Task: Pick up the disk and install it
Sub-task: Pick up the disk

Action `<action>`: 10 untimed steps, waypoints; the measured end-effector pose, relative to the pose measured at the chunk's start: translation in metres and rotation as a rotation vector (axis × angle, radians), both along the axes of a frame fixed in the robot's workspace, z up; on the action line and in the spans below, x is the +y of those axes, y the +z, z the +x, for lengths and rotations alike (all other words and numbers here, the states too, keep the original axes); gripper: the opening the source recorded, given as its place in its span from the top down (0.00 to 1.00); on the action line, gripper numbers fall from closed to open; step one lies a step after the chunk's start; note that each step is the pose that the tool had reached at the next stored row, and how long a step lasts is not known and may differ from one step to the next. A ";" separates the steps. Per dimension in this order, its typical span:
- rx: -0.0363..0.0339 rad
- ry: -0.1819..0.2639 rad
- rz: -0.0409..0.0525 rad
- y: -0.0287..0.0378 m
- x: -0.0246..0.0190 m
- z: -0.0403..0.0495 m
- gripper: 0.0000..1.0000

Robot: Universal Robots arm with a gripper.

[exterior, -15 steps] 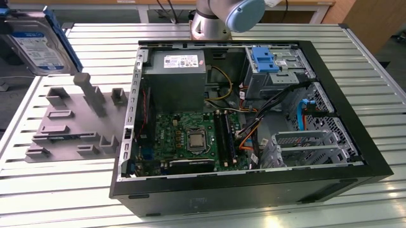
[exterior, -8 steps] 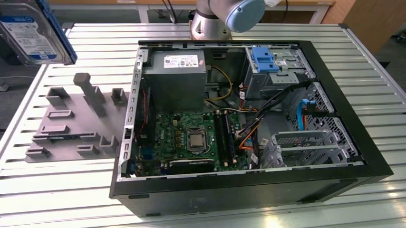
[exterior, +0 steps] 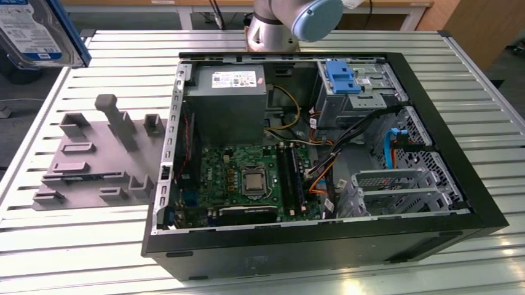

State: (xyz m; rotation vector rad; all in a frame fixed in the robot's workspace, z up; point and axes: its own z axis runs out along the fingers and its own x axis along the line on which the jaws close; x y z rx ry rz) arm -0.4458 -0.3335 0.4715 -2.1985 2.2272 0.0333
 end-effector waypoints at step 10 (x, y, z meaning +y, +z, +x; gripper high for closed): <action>0.0001 0.000 0.0000 0.0170 0.0000 0.0001 0.64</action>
